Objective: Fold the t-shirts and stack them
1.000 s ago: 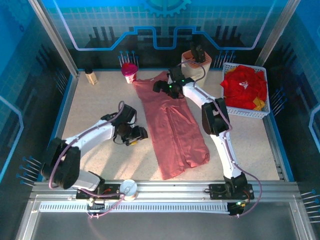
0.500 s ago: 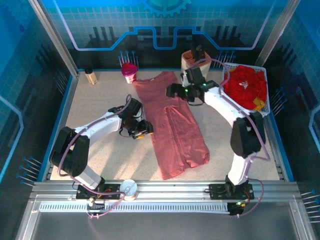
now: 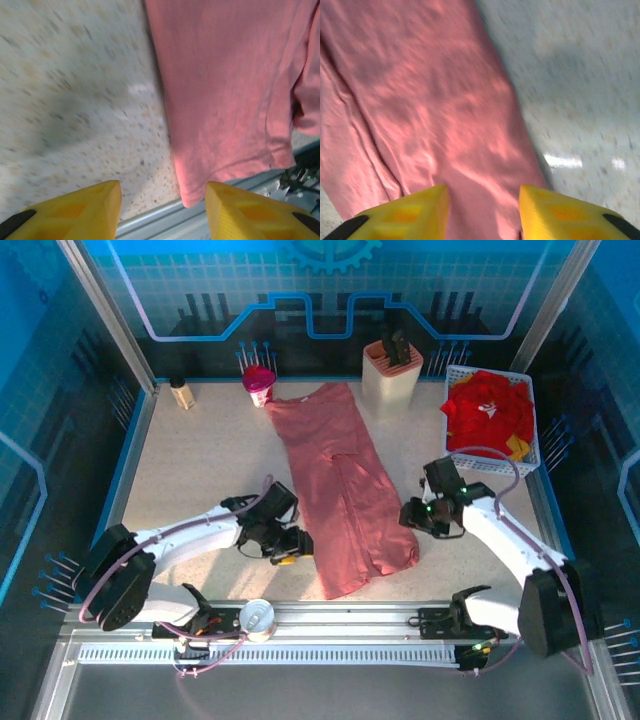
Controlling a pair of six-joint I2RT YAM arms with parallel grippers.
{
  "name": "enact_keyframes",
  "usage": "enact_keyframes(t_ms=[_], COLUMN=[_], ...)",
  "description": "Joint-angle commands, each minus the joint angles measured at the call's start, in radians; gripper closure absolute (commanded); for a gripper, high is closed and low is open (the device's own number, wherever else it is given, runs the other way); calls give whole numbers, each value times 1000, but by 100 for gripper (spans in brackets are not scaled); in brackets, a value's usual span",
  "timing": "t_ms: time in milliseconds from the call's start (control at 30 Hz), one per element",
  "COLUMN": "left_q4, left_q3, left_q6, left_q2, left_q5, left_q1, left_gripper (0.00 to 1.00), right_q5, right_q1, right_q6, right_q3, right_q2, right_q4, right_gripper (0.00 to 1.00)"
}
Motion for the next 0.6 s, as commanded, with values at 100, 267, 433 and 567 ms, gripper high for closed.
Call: enact_keyframes(t_ms=[100,267,433,567], left_q4=[161,266,337,337], left_q3=[-64,-78,-60,-39], left_q6=[-222,-285,-308,-312], left_q2=[19,95,194,231], left_q5=[-13,-25,-21,-33], left_q1=[-153,-217,-248,-260], left_gripper=[52,53,55,58], right_q5=[13,-25,-50,-66], right_q1=[-26,-28,-28,-27], right_q6=[92,116,129,166], right_q3=[-140,-197,-217,-236], right_q2=[-57,-27,-49,-128], right_q4=[-32,34,38,10], right_gripper=[61,63,71,77])
